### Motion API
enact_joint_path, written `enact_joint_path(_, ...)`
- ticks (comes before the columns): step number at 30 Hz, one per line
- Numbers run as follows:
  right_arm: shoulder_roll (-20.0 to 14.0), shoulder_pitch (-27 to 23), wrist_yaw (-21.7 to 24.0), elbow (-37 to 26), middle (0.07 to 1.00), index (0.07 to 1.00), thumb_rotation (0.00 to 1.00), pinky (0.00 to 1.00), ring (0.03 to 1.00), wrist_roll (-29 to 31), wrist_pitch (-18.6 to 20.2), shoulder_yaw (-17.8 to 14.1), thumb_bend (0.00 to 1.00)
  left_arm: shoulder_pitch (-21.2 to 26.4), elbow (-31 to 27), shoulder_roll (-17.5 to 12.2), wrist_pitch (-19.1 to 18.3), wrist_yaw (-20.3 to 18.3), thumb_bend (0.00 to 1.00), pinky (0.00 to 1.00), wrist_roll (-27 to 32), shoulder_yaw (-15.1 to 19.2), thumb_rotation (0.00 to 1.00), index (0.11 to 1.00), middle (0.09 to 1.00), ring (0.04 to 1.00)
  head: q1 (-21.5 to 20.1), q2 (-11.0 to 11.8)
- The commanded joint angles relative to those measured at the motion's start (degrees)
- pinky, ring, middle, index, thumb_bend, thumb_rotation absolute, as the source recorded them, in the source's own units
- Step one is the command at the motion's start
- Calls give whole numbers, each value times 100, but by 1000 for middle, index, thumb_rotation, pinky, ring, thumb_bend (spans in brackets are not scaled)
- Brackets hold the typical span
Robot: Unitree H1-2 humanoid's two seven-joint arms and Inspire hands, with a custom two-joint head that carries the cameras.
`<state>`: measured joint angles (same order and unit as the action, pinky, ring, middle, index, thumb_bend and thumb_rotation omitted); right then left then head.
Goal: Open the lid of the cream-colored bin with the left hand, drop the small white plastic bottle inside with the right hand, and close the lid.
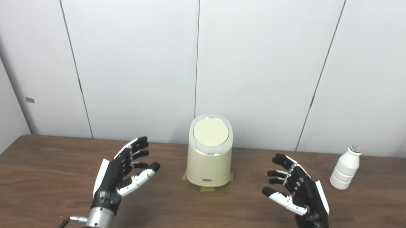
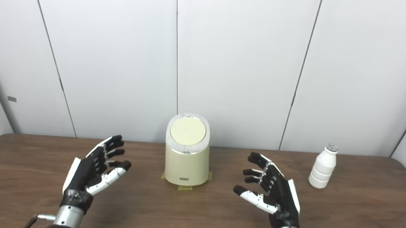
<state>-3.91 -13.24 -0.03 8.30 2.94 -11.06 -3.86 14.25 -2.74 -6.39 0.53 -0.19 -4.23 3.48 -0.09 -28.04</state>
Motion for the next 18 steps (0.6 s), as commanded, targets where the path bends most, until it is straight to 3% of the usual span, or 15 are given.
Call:
enact_joint_path(1, -25, -245, -15, -142, 774, 756, 222, 547, 632, -8, -231, -29, 818, 434, -241, -1, 6, 57, 752, 848, -93, -50, 366, 902, 880, 873, 4, -1)
enact_joint_path(7, -20, -225, -26, -203, 771, 760, 241, 547, 643, -46, -224, -11, 832, 1047, -104, 4, -206, 48, 791, 824, -209, -141, 368, 904, 894, 883, 0, 8)
enact_joint_path(13, -11, -217, 14, -179, 773, 761, 235, 552, 645, 38, -258, -14, 820, 1588, 136, 32, -543, 23, 830, 907, -355, -317, 355, 968, 975, 982, -29, 17)
enact_joint_path(18, -25, -196, 32, -168, 775, 761, 253, 558, 650, -3, -267, 18, 827, 1973, 488, 66, -622, 71, 894, 983, -414, -416, 345, 1000, 1000, 1000, -71, 21)
